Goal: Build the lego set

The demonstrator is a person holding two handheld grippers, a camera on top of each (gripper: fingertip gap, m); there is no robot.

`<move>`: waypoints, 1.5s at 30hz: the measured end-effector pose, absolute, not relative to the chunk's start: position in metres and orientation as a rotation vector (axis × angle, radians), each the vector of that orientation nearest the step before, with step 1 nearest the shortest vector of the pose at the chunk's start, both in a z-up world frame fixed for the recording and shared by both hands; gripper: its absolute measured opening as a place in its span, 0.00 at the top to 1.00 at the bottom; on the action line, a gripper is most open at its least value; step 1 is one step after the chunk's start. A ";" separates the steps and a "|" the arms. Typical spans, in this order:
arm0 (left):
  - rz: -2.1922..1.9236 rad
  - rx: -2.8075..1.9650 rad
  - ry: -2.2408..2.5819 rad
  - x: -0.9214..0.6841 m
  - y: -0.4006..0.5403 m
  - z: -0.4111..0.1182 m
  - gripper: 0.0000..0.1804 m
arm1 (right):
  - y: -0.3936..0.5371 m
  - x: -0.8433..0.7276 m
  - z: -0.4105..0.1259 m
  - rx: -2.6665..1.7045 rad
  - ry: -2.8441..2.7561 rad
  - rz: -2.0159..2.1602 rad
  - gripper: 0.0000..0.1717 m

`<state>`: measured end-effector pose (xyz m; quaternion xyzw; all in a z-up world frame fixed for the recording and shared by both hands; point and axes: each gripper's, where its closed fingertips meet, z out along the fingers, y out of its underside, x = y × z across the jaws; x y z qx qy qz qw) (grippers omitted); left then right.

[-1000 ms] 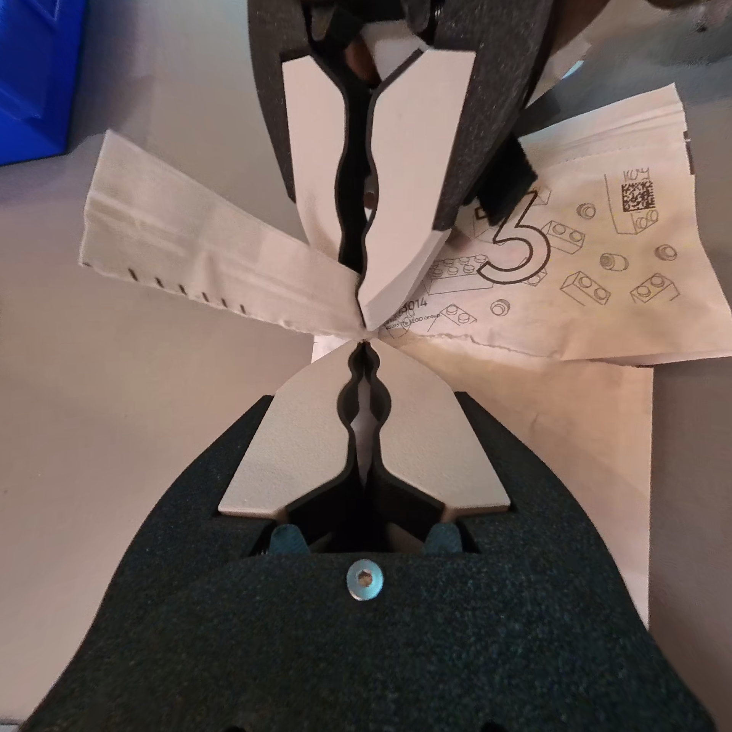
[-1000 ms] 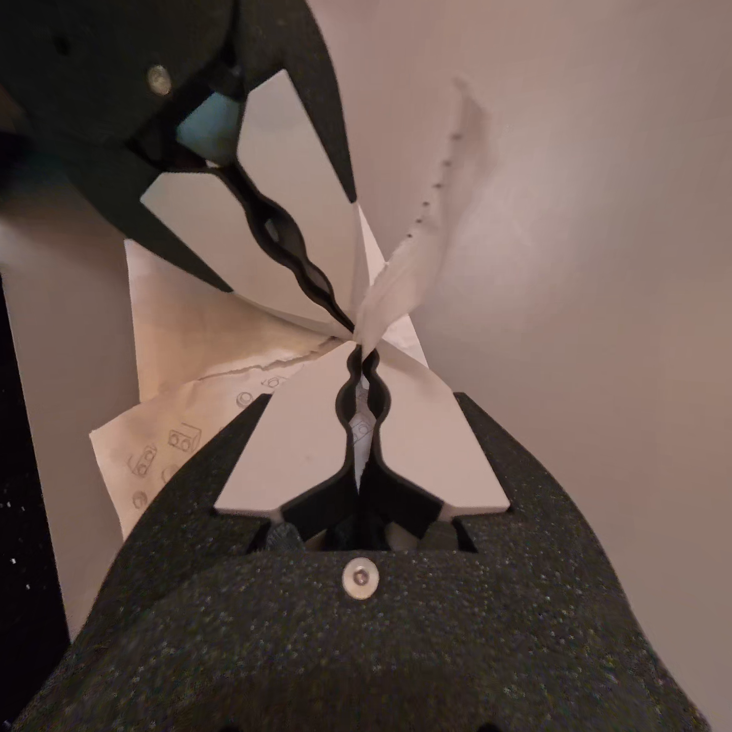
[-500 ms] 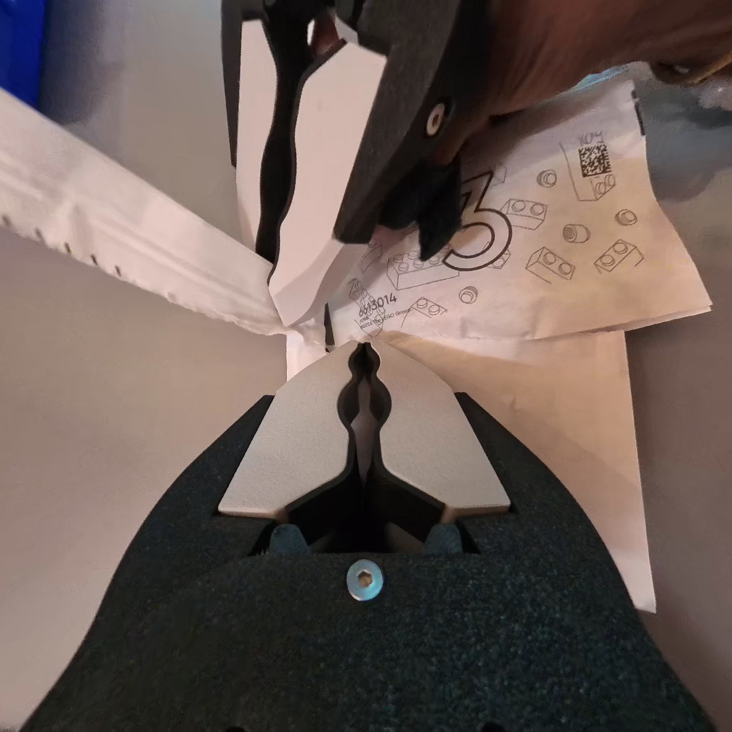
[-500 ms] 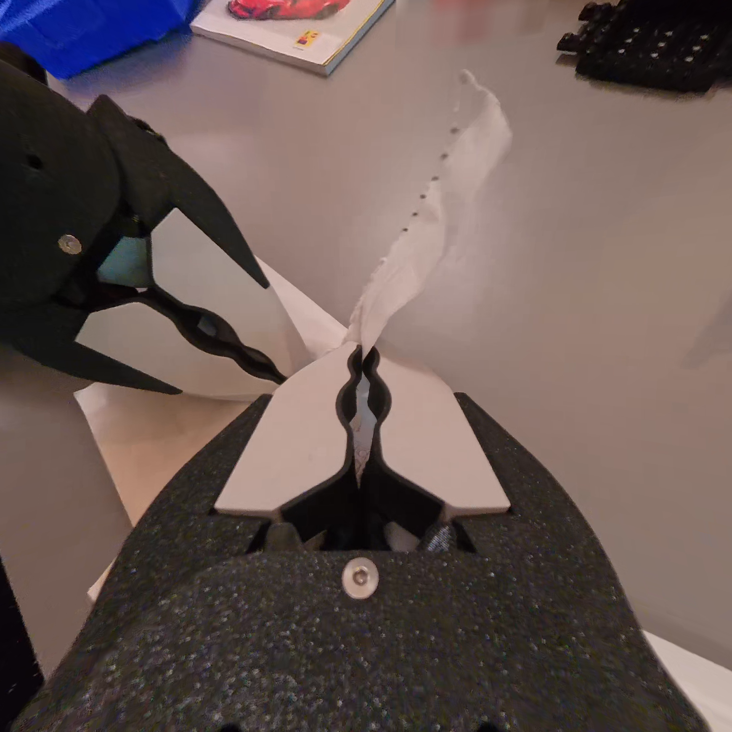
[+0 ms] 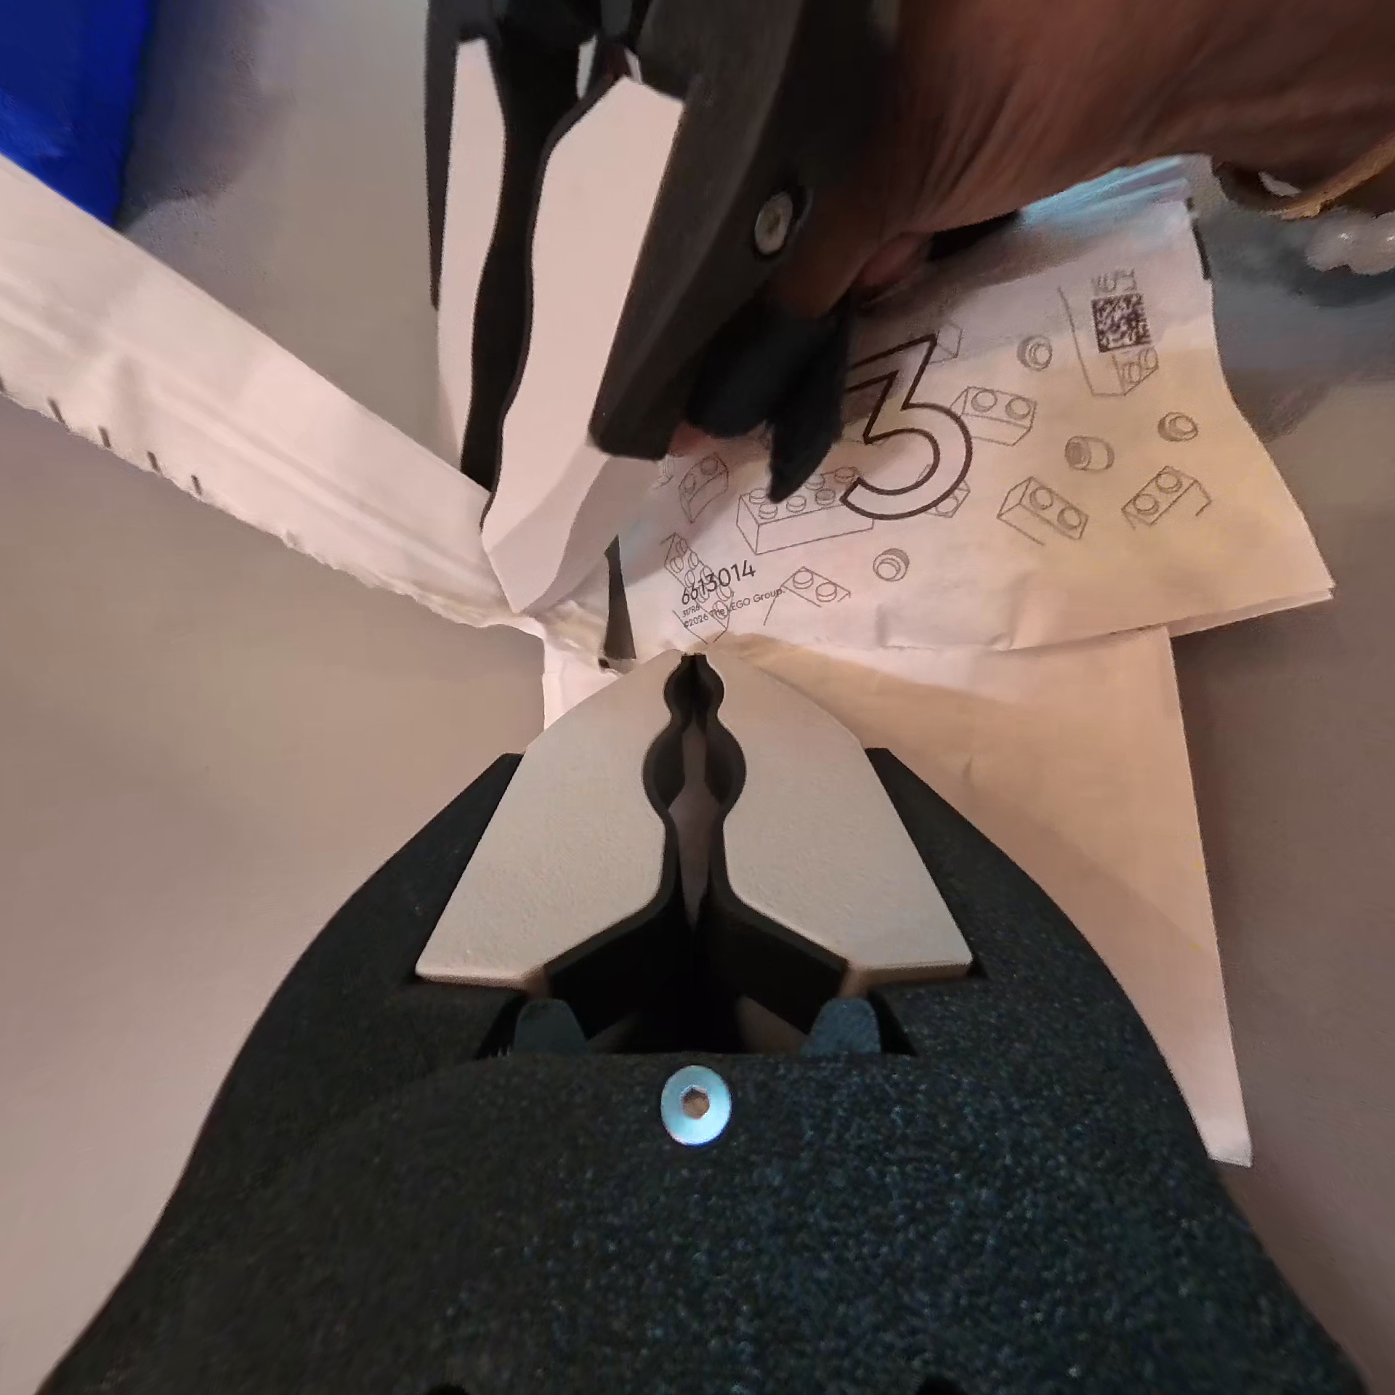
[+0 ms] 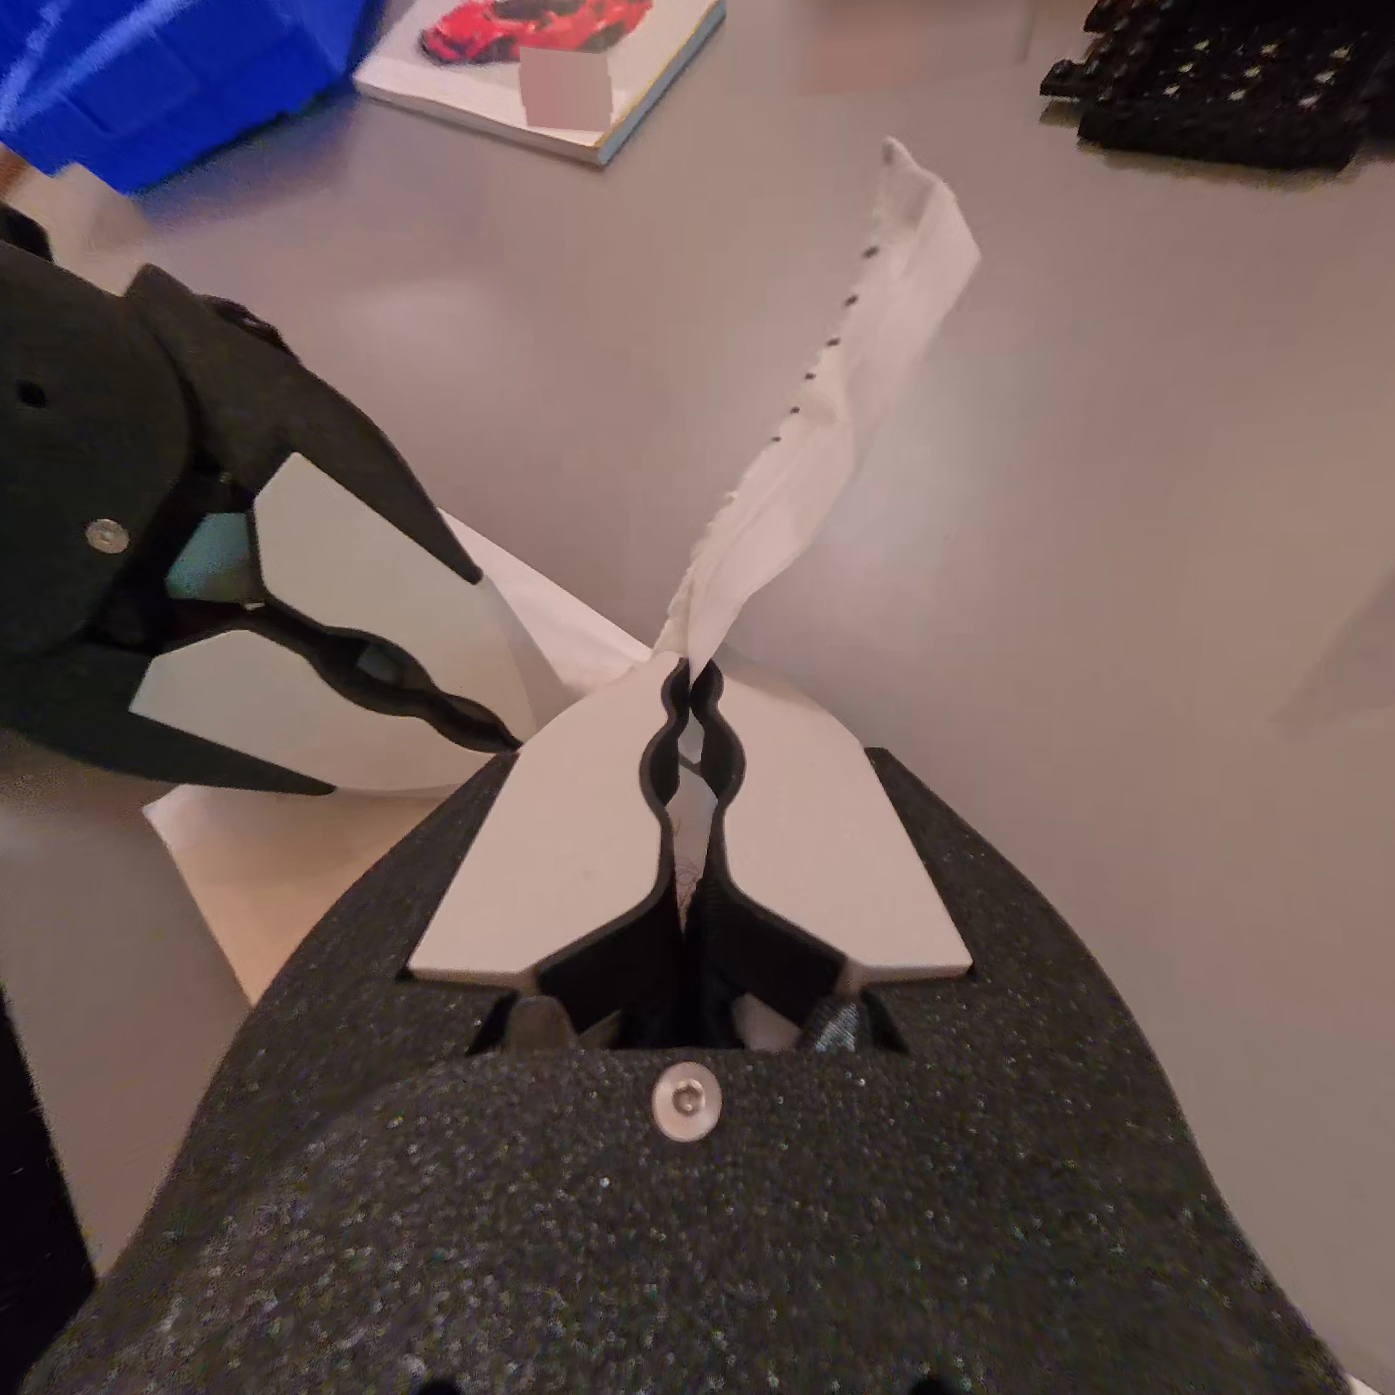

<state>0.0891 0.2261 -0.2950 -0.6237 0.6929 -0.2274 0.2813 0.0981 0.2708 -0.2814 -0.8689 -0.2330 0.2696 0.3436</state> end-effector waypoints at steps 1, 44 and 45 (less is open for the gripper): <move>-0.605 -1.669 1.859 0.089 0.226 -0.295 1.00 | 0.272 0.099 -0.282 -2.270 -0.620 0.664 1.00; -0.728 -1.637 1.637 0.086 0.244 -0.241 1.00 | 0.468 0.516 -0.252 -2.700 -0.274 0.121 0.61; -0.713 -1.627 1.633 0.083 0.245 -0.237 1.00 | 0.468 0.520 -0.241 -2.661 -0.235 0.089 0.54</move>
